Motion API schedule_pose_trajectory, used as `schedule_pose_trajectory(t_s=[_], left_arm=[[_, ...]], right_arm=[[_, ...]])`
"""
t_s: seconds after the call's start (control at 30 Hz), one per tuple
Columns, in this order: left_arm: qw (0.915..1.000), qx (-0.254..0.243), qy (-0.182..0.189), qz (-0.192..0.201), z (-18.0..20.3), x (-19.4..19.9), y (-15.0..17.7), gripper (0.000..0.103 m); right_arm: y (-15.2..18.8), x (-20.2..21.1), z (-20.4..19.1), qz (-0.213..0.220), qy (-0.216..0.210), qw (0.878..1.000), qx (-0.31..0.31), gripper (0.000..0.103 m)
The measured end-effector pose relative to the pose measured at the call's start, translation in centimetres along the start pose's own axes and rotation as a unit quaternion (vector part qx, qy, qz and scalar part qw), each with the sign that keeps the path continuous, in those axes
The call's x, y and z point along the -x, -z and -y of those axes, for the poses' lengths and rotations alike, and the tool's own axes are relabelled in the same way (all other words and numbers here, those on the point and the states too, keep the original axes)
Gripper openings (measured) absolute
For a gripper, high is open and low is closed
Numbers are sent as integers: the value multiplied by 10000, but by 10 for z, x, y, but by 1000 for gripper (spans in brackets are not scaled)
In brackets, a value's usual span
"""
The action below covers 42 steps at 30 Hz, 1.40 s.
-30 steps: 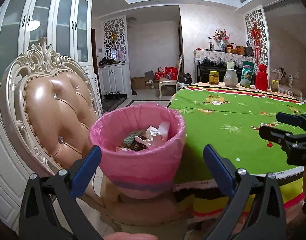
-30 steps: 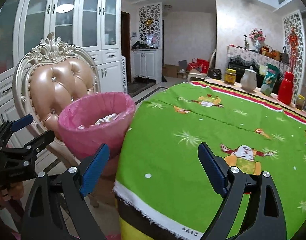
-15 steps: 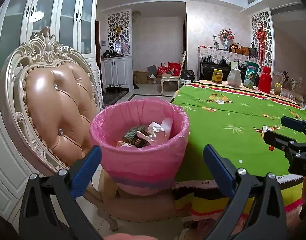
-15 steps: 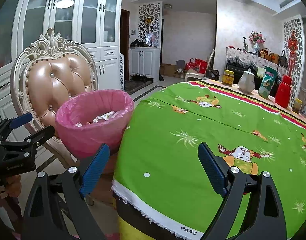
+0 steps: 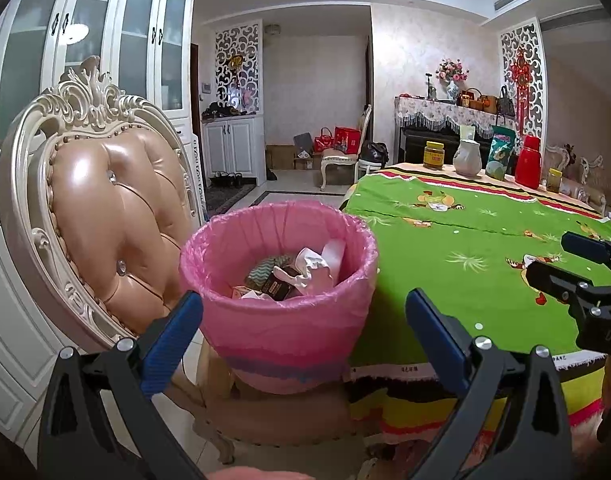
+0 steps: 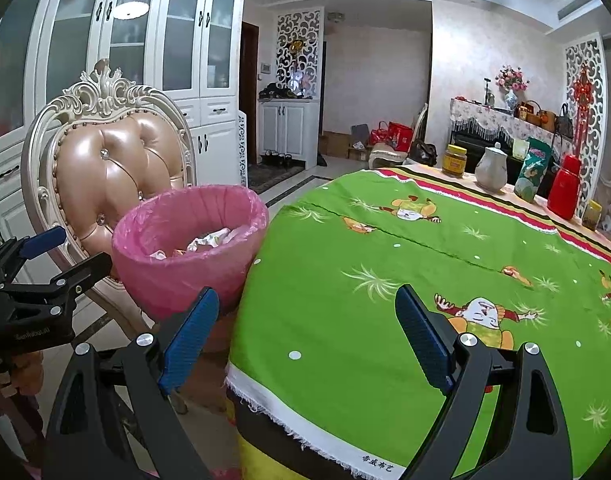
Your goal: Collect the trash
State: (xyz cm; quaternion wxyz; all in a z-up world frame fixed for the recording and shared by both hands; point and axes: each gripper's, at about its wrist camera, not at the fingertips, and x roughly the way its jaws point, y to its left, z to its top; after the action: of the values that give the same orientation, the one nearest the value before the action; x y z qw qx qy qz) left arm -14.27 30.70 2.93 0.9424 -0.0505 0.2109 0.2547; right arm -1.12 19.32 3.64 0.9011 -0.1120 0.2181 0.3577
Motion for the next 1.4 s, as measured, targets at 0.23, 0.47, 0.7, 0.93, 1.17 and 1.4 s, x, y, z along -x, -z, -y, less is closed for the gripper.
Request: schedule_pose_trajectory(t_s=[0.23,0.47,0.7,0.93,1.17,1.4], left_arm=[[10000,56,-48,0,-4,0,-1,98],[10000,-40,-89,-8,-7,0,2,98],[9998,-103,-153,-24,-17,-1,5,98],[9998,-207,-69,-3,-19,1,8,98],[9996,-267,7,8,-16,3,11,98],[9995,-310,35,-31,-19,3,12,98]], right_arm=[[-1,0,-2,-7,-67,10000,33,85],[0,-5,-15,-105,-290,9993,223,85],[1,-10,-17,-170,-330,9990,234,85],[1,-13,-23,-198,-351,9987,304,85],[2,-12,-23,-192,-362,9988,279,85],[4,-11,-34,-229,-715,9958,526,85]])
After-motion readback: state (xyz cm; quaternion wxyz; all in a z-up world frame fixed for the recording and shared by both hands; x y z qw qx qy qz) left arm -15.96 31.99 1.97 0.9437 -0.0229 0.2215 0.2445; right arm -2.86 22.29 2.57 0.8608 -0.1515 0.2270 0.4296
